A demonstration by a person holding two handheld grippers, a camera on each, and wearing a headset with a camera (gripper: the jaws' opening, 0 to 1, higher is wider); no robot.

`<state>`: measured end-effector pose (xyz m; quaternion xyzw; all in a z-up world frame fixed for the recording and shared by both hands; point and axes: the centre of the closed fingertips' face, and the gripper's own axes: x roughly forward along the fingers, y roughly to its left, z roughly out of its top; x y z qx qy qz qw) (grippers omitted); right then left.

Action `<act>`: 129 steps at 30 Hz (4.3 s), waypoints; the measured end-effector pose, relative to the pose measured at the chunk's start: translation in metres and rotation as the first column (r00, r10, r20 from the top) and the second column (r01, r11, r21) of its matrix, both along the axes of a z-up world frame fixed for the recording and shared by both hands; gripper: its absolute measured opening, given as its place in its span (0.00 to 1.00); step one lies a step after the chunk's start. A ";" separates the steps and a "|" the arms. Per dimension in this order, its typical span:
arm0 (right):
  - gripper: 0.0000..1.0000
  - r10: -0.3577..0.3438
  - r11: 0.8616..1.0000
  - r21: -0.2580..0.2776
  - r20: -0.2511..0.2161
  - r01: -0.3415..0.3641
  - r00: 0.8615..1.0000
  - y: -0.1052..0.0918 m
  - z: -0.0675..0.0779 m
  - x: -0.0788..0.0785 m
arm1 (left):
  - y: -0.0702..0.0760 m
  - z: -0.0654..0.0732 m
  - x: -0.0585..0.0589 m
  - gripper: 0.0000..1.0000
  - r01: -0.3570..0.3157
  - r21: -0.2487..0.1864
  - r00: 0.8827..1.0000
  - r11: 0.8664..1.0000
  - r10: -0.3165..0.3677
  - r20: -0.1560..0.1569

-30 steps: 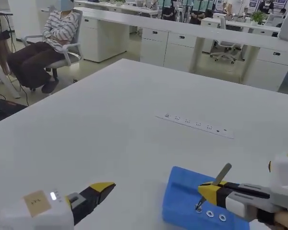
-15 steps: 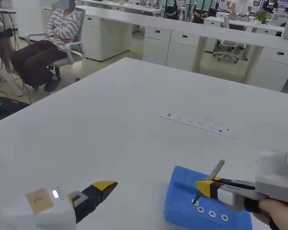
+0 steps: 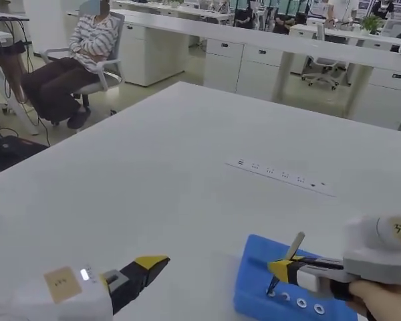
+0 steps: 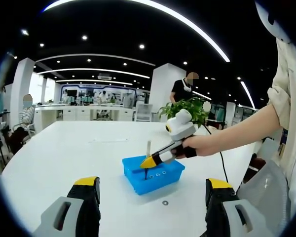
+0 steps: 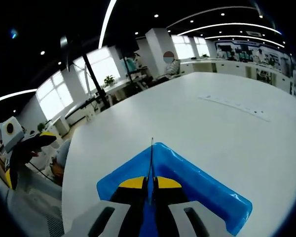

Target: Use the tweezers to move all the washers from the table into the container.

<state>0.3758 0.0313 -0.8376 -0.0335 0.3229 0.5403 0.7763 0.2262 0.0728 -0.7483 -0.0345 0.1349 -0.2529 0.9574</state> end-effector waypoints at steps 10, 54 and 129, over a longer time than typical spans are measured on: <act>0.04 0.062 0.998 -0.024 0.101 -0.060 0.993 0.001 0.006 -0.005 | -0.002 0.003 -0.001 0.91 0.006 -0.012 1.000 1.000 -0.006 0.011; 0.04 0.120 0.984 0.123 0.102 -0.132 0.988 -0.003 0.052 -0.085 | -0.003 0.000 -0.002 0.90 0.015 0.004 1.000 1.000 -0.015 0.003; 0.03 0.072 0.995 0.056 0.100 -0.077 0.992 -0.019 0.027 -0.112 | -0.002 0.001 -0.002 0.90 0.016 -0.006 1.000 1.000 -0.016 -0.002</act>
